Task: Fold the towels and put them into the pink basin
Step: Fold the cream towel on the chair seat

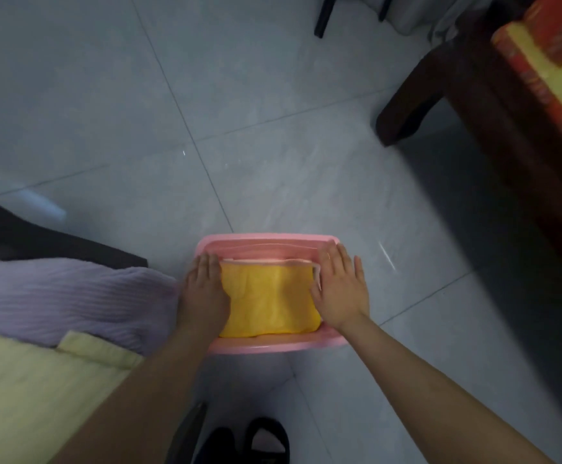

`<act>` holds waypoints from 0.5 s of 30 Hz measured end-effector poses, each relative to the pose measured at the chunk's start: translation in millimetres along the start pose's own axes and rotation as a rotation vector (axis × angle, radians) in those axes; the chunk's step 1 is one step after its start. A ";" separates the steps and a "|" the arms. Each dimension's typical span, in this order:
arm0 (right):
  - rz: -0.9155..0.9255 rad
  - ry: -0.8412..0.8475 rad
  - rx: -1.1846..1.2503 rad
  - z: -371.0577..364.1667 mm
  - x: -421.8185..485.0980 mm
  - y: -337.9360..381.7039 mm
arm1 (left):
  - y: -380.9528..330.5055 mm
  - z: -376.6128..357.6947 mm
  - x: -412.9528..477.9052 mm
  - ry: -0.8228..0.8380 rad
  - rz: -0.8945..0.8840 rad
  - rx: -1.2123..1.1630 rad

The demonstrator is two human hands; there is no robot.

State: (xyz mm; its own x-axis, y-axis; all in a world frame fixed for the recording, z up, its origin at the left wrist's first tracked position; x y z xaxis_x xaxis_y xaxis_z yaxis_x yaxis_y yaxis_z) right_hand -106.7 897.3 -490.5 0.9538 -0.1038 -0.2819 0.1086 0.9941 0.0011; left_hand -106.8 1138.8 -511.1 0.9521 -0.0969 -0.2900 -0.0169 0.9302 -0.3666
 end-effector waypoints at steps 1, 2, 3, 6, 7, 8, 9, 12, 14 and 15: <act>0.035 -0.021 0.020 17.3 -5.9 10.3 | -9.8 16.3 -5.4 -0.008 -0.031 -0.015; 0.055 -0.025 0.051 34.3 -11.9 20.8 | -17.6 30.0 -11.2 -0.017 -0.041 -0.035; 0.076 -0.042 0.091 49.6 -17.9 31.2 | -23.0 43.0 -16.3 -0.045 -0.060 -0.040; 0.167 -0.049 0.204 111.2 -48.2 74.6 | -30.1 107.1 -51.5 -0.065 -0.098 -0.032; 0.205 -0.051 0.240 125.7 -58.8 87.9 | -30.2 126.7 -65.5 -0.086 -0.120 -0.047; 0.243 -0.048 0.265 138.9 -69.6 102.5 | -27.9 146.7 -80.8 -0.142 -0.142 -0.062; 0.280 -0.047 0.279 151.2 -79.6 117.8 | -23.0 167.3 -96.7 -0.185 -0.148 -0.071; 0.368 -0.046 0.311 171.5 -105.8 161.9 | 12.8 211.3 -142.4 -0.223 -0.095 -0.049; 0.413 -0.011 0.326 177.1 -124.6 197.2 | 61.1 226.5 -176.5 -0.242 -0.050 0.036; 0.421 0.005 0.334 177.4 -130.1 207.6 | 81.8 229.4 -188.7 -0.226 -0.022 0.062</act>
State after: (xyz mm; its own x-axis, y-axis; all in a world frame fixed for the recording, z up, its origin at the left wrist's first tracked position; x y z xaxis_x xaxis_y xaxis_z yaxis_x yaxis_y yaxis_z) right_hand -158.6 1111.6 -283.4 0.9329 0.3022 -0.1958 -0.1989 0.8857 0.4195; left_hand -217.7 1314.3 -283.6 0.9964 -0.0423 -0.0741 0.0169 0.9494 -0.3136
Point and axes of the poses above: each hand's wrist, its own x-axis towards the middle knuckle, its own z-axis out of the back of the hand, y = z × x, the point moved 1 cm from there along x, towards the middle knuckle, and after that the axes turned 6 degrees about -z, right-handed, at the moved point
